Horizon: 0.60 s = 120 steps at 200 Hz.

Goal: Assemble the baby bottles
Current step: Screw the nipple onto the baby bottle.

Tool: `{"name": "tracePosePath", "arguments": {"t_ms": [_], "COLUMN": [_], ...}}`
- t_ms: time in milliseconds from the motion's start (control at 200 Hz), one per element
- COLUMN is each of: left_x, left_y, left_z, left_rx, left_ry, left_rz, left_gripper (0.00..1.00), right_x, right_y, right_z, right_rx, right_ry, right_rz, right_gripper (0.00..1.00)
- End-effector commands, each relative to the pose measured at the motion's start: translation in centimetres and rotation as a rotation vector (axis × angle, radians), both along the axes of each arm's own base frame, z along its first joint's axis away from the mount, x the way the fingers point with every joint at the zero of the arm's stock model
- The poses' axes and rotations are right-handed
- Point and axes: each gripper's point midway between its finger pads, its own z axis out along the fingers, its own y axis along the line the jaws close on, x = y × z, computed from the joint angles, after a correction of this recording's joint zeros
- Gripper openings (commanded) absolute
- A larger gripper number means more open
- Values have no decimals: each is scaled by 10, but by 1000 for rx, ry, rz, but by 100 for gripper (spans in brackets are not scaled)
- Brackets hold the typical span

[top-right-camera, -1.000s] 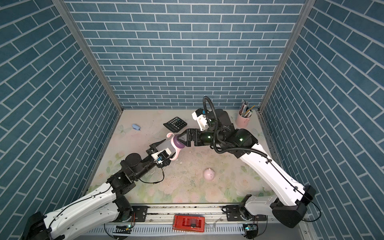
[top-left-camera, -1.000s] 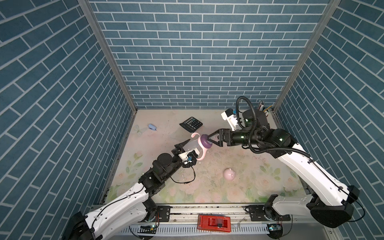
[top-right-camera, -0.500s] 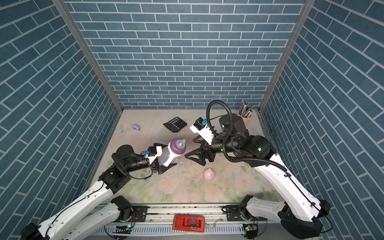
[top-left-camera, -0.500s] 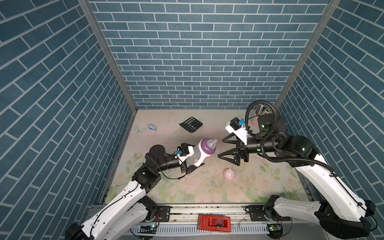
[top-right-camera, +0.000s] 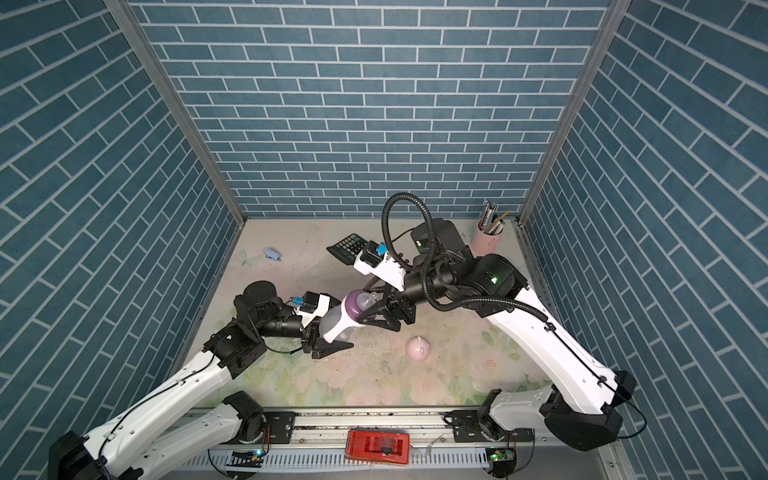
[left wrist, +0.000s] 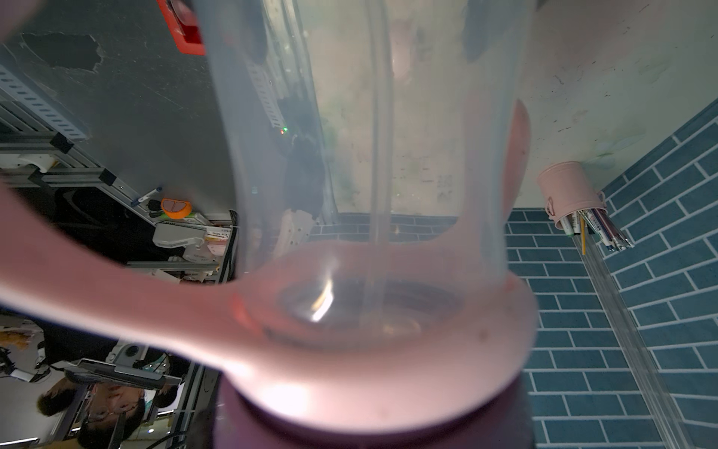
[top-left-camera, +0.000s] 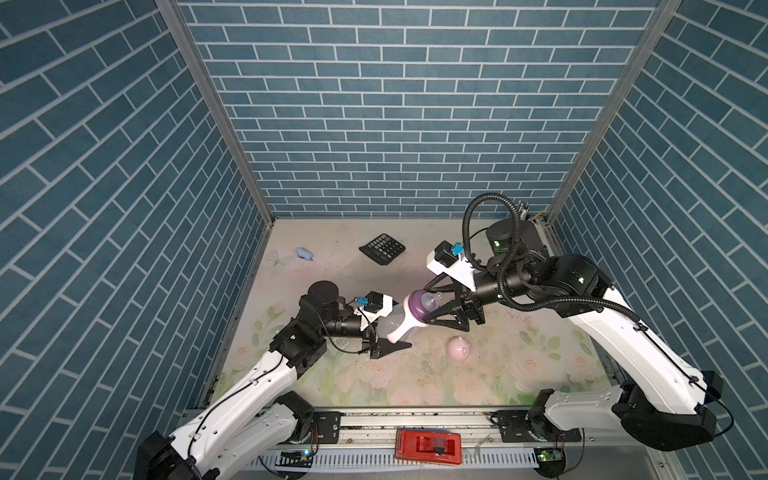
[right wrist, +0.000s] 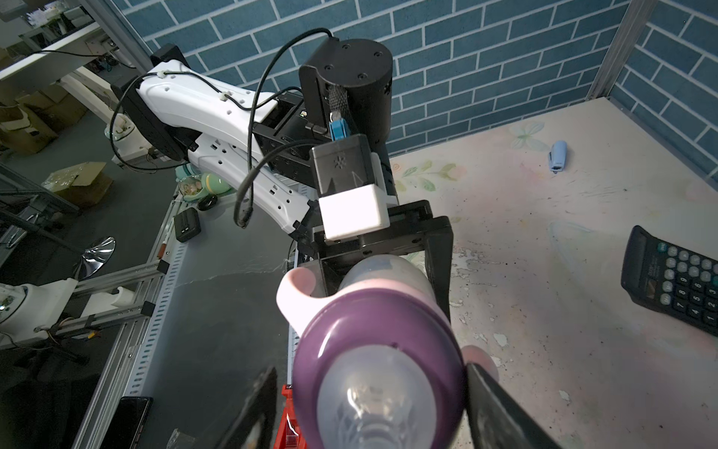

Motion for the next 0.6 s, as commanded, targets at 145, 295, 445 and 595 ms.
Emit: {"name": "tracePosePath", "arguments": {"t_ms": [145, 295, 445, 595], "left_x": [0, 1, 3, 4], "left_y": [1, 1, 0, 0], "left_z": [28, 28, 28, 26], "left_rx": [-35, -29, -25, -17], "left_ry": [-56, -52, -54, -51], "left_rz": [-2, -1, 1, 4], "left_gripper": [25, 25, 25, 25], "right_x": [-13, -15, -12, -10], "right_y": [1, 1, 0, 1], "right_z": [-3, -7, -11, -9], "right_rx": [-21, -36, -57, -49], "right_ry": [-10, -2, -7, -6], "right_rz": [79, 88, 69, 52], "right_gripper": [75, 78, 79, 74]}}
